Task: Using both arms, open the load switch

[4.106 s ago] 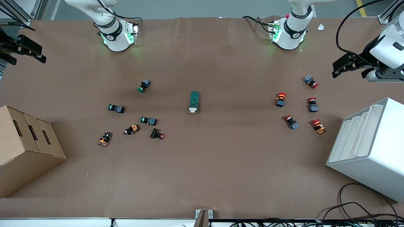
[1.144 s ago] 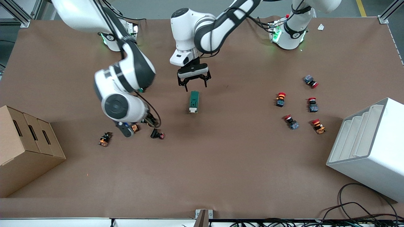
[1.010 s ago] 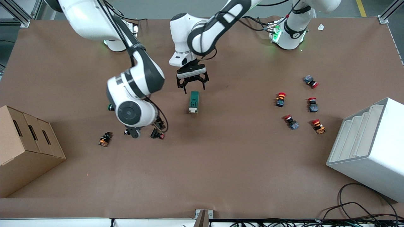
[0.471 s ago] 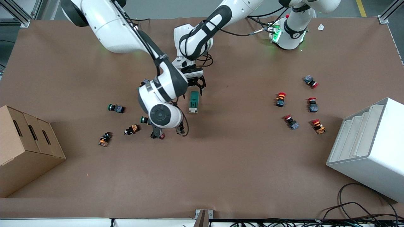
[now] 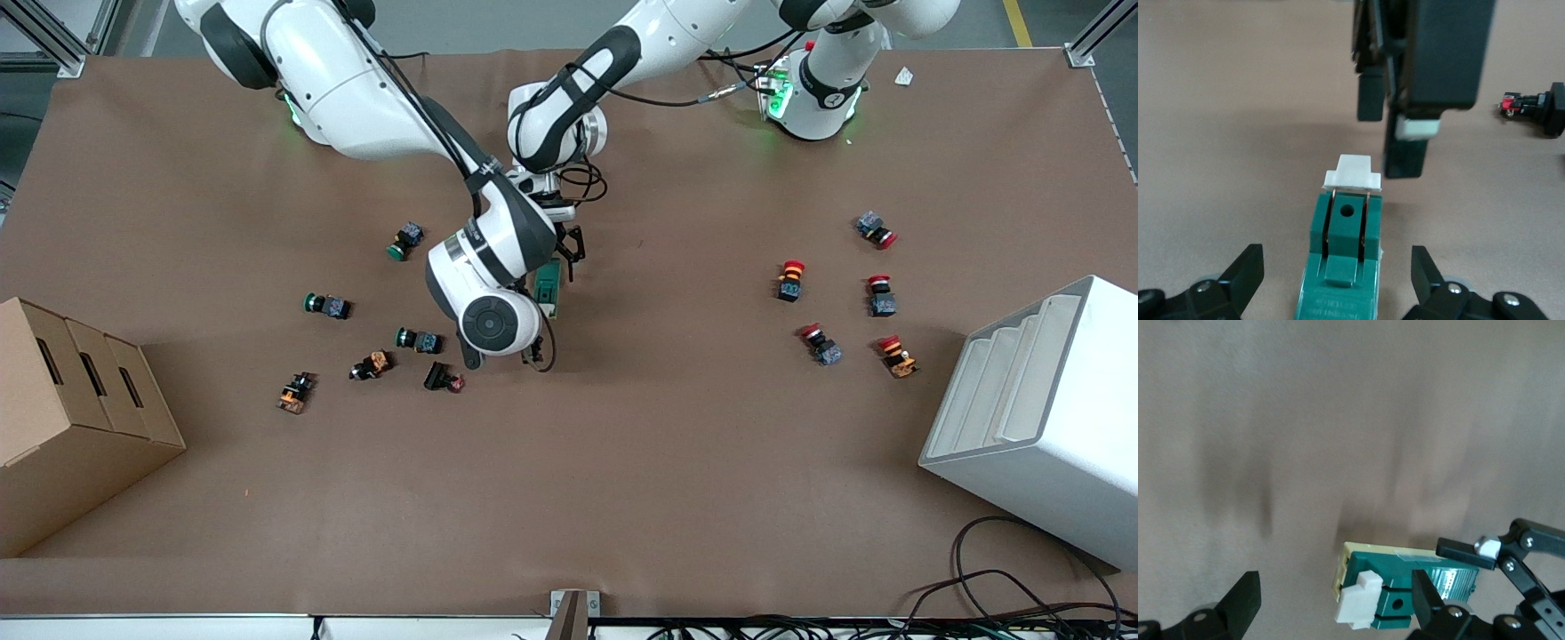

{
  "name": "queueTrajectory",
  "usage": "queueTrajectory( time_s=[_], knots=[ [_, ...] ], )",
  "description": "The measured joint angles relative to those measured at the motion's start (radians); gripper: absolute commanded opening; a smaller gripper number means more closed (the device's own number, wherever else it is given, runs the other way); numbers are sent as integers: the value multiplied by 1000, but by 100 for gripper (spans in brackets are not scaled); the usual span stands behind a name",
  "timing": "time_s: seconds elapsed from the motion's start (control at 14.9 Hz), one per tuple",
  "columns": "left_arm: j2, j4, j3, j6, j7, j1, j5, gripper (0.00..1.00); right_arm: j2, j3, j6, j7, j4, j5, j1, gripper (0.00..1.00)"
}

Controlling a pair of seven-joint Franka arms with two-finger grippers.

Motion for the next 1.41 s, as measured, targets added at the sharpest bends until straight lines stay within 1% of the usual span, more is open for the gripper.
queueTrajectory(
  time_s=[0.27, 0.47, 0.81, 1.08, 1.41],
  knots=[
    [40, -9, 8, 0, -102, 1, 173, 98, 1, 0, -47, 22, 0, 9, 29, 100],
    [77, -10, 13, -10, -155, 1, 250, 99, 1, -1, -115, 29, 2, 8, 37, 100],
    [78, -12, 11, -14, -157, 0, 260, 99, 1, -2, -148, 30, 12, 9, 37, 100],
    [77, -30, 13, -25, -160, 1, 328, 99, 1, 1, -175, 30, 20, 9, 37, 100],
    [77, -33, 12, -30, -169, -1, 333, 99, 1, 12, -181, 30, 27, 11, 37, 100]
  ],
)
